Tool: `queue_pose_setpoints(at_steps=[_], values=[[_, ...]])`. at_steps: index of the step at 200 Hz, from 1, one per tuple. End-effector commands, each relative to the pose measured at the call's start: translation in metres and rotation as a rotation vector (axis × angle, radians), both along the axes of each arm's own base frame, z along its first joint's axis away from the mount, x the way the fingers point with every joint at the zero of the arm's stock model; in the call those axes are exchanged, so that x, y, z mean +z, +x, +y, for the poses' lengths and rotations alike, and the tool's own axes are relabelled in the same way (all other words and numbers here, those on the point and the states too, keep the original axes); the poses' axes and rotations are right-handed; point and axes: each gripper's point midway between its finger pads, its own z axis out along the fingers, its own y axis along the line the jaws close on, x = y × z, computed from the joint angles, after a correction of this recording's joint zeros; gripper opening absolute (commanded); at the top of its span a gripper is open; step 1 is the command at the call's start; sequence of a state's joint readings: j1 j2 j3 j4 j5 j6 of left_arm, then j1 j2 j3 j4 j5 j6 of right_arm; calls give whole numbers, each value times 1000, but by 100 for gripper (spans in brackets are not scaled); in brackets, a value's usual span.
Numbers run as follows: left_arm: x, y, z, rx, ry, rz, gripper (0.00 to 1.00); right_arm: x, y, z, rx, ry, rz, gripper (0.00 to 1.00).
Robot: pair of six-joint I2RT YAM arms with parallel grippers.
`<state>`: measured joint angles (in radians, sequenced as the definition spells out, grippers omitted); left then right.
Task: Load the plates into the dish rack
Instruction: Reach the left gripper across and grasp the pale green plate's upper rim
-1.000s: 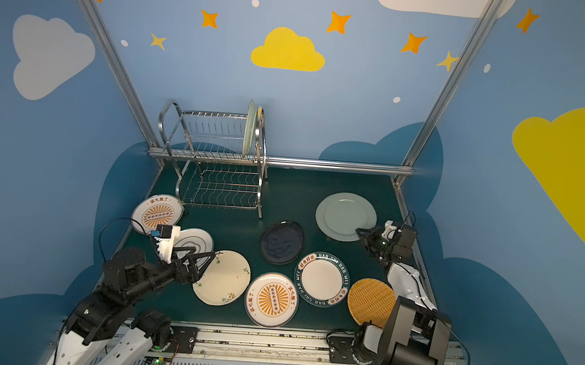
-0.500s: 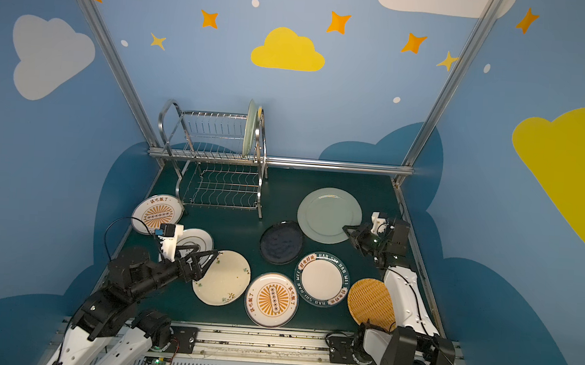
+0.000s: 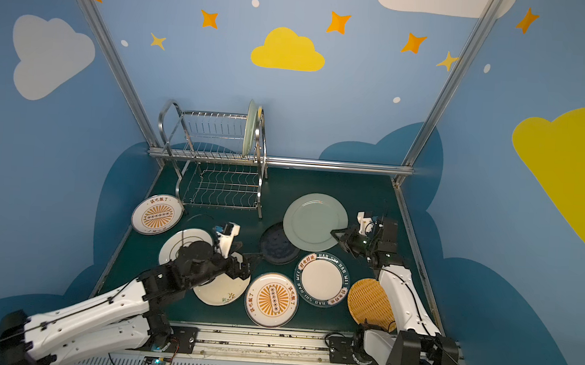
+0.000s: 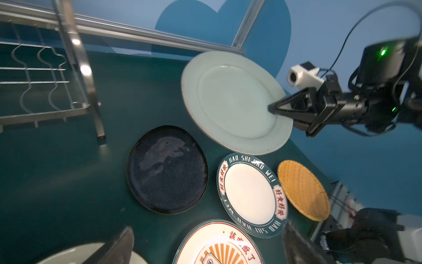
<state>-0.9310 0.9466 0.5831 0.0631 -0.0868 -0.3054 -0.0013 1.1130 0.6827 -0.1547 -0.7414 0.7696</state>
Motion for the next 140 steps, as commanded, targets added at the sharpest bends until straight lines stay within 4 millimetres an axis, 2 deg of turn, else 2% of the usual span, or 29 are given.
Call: queue_pose_setpoints(at_steps=[1, 29, 69, 109, 140], values=[[34, 17, -33, -21, 98, -270, 100, 39, 10, 7, 54, 20, -140, 0], [29, 17, -72, -137, 280, -474, 100, 31, 10, 9, 63, 29, -111, 0], [13, 19, -107, -286, 483, -662, 100, 30, 9, 14, 81, 46, -100, 0], [-8, 16, -135, -401, 679, -828, 99, 25, 10, 16, 90, 53, -78, 0], [-16, 29, -147, -354, 834, -916, 96, 24, 10, 17, 99, 63, -68, 0]])
